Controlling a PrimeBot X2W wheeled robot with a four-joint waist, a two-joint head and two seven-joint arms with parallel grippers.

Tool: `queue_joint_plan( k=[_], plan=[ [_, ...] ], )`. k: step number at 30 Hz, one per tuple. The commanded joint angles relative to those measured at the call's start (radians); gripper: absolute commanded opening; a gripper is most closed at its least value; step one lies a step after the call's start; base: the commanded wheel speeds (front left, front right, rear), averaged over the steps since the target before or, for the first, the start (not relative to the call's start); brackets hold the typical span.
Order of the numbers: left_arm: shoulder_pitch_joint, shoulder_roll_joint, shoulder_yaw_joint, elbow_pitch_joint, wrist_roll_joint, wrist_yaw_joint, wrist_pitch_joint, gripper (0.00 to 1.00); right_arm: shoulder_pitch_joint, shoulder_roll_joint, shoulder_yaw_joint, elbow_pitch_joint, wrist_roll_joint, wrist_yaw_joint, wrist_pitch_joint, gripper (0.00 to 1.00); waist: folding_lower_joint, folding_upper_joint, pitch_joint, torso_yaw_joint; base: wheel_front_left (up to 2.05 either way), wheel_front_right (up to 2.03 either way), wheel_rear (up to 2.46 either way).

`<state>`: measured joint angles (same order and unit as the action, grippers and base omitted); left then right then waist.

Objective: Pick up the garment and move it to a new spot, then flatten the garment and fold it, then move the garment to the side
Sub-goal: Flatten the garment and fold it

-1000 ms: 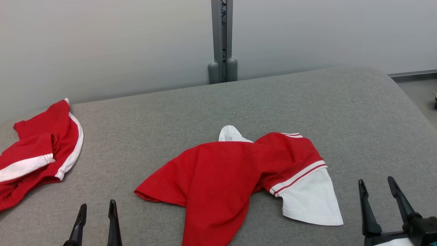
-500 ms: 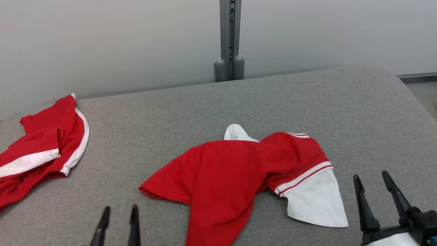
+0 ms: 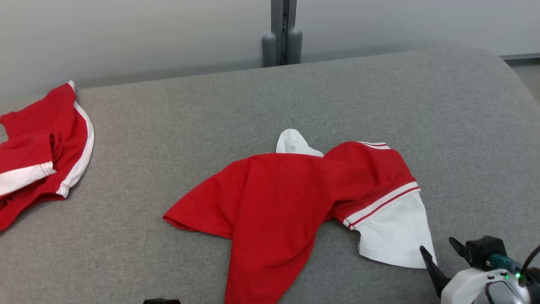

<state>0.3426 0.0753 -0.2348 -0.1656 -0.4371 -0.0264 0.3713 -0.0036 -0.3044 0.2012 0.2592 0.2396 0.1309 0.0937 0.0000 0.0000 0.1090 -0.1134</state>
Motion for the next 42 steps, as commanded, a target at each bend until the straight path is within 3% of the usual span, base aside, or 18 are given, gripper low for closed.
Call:
queue_joint_plan(
  k=[1,4,11,26,27,28,29,30,34,38,42],
  plan=[
    [-0.029,-0.001,-0.002,0.014,-0.02,-0.002,0.017,1.0,-0.035,0.008,0.008,0.022,0.001,0.0,-0.001,1.0,0.0,0.0,0.041,0.005,0.0,0.0,0.0],
    [-0.062,0.007,-0.008,0.061,-0.009,0.002,0.037,1.0,-0.091,0.035,0.035,0.091,-0.004,0.0,-0.013,1.0,0.0,0.0,0.071,0.008,0.0,0.0,0.0],
    [-0.091,0.005,-0.046,0.121,-0.053,-0.034,0.078,1.0,-0.167,0.077,0.059,0.223,0.001,0.0,-0.047,1.0,0.0,0.0,0.088,0.016,0.0,0.0,0.0],
    [-0.183,-0.019,-0.124,0.3,-0.104,-0.05,0.025,1.0,-0.221,0.112,0.136,0.37,0.039,0.0,-0.066,1.0,0.0,0.0,0.11,-0.007,0.0,0.0,0.0],
    [-0.191,-0.021,-0.128,0.312,-0.104,-0.049,0.014,0.87,-0.223,0.116,0.143,0.376,0.044,0.0,-0.064,0.8,0.0,0.0,0.11,-0.009,0.0,0.0,0.0],
    [-0.198,-0.022,-0.129,0.323,-0.107,-0.044,-0.001,0.39,-0.225,0.118,0.149,0.382,0.048,0.001,-0.064,0.48,0.0,0.0,0.111,-0.01,0.0,0.0,0.0],
    [-0.206,-0.022,-0.132,0.334,-0.108,-0.039,-0.017,0.0,-0.227,0.118,0.155,0.388,0.051,0.001,-0.068,0.31,0.0,0.0,0.111,-0.011,0.0,0.0,0.0],
    [-0.214,-0.023,-0.137,0.348,-0.112,-0.038,-0.027,0.0,-0.231,0.12,0.163,0.391,0.058,0.001,-0.074,0.0,0.0,0.0,0.11,-0.012,0.0,0.0,0.0],
    [-0.227,-0.023,-0.156,0.378,-0.145,-0.055,-0.058,0.0,-0.235,0.122,0.177,0.391,0.104,0.001,-0.095,0.0,0.0,0.0,0.1,-0.015,0.0,0.0,0.0],
    [-0.217,-0.024,-0.151,0.323,-0.205,-0.071,-0.066,0.0,-0.236,0.122,0.177,0.337,0.174,0.001,-0.127,0.0,0.0,0.0,0.086,-0.013,0.0,0.0,0.0],
    [-0.179,-0.011,-0.13,0.143,-0.33,-0.092,-0.044,0.0,-0.219,0.079,0.153,0.181,0.295,0.001,-0.146,0.0,0.0,0.0,0.061,-0.005,0.0,0.0,0.0]
  ],
)
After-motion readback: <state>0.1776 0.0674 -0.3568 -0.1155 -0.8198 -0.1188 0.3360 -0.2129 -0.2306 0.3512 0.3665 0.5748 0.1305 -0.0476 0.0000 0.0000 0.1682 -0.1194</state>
